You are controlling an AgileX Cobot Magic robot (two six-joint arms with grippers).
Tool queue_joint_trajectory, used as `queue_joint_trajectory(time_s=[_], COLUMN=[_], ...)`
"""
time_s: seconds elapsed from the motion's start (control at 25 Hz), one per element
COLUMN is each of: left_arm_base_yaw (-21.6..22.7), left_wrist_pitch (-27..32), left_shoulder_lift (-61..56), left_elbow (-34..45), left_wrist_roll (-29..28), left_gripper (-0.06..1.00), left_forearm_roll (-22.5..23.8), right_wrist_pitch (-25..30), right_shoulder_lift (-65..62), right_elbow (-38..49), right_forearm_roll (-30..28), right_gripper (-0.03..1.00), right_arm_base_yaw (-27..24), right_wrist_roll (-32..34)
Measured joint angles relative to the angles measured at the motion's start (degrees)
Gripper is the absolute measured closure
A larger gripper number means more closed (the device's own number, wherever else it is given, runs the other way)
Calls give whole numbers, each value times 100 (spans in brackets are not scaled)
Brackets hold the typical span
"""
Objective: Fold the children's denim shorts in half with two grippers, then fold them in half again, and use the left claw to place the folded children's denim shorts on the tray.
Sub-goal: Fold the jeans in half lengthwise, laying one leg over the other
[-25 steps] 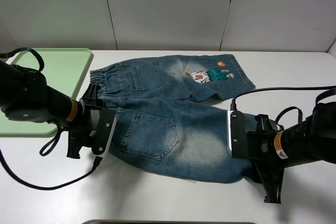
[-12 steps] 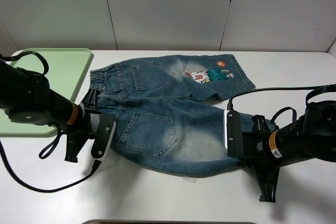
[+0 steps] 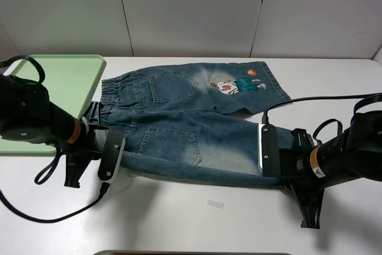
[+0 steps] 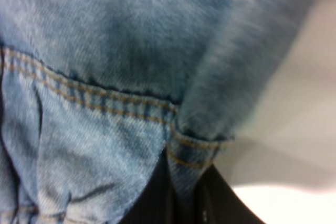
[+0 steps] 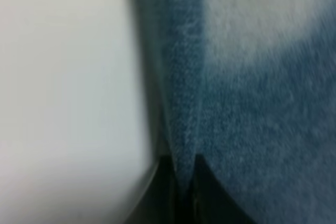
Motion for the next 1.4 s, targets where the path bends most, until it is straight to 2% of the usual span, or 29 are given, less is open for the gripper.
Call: queue_joint_trajectory(time_s=[0.32, 0.44, 0.52, 0.56, 0.6, 0.76, 0.96, 1.04, 1.2, 1.32, 1.4], left_arm_base_yaw=[-385, -584, -842, -842, -1043, -1454, -1589, -1589, -1589, -1572, -1565], left_wrist_pitch=[994, 1343, 1686, 1686, 1981, 2661, 3690, 4265, 5091, 5487, 5580], left_shoulder_lift=[-921, -1117, -1195, -1195, -1221, -1231, -1237, -1278, -1499, -1741, -1914], left_elbow=[61, 61, 55, 55, 55, 14, -98, -264, -756, -1177, -1451], left_wrist_roll=[125, 130, 233, 233, 488, 1514, 2773, 2949, 2910, 2875, 2873], left_gripper=[92, 92, 92, 92, 92, 92, 92, 92, 92, 92, 92], left_forearm_roll=[-16, -314, -878, -878, -1369, -2673, -4460, -4894, -5247, -5455, -5549], right_wrist_pitch=[650, 916, 1145, 1243, 1383, 2007, 2991, 3397, 3958, 4102, 3993], right_shoulder_lift=[-972, -1257, -1402, -1452, -1508, -1742, -2105, -2240, -2485, -2524, -2524], right_elbow=[-25, -37, -37, -37, -37, -51, -127, -269, -667, -1033, -1253], right_forearm_roll=[0, 131, 309, 399, 510, 1129, 2068, 2253, 2186, 1938, 1783], right_gripper=[99, 99, 99, 99, 99, 99, 99, 99, 99, 99, 99], right_arm_base_yaw=[5, 19, 19, 19, 19, 39, 39, 39, 39, 39, 20], right_wrist_roll=[0, 0, -5, -38, -130, -882, -2002, -2244, -2365, -2376, -2382])
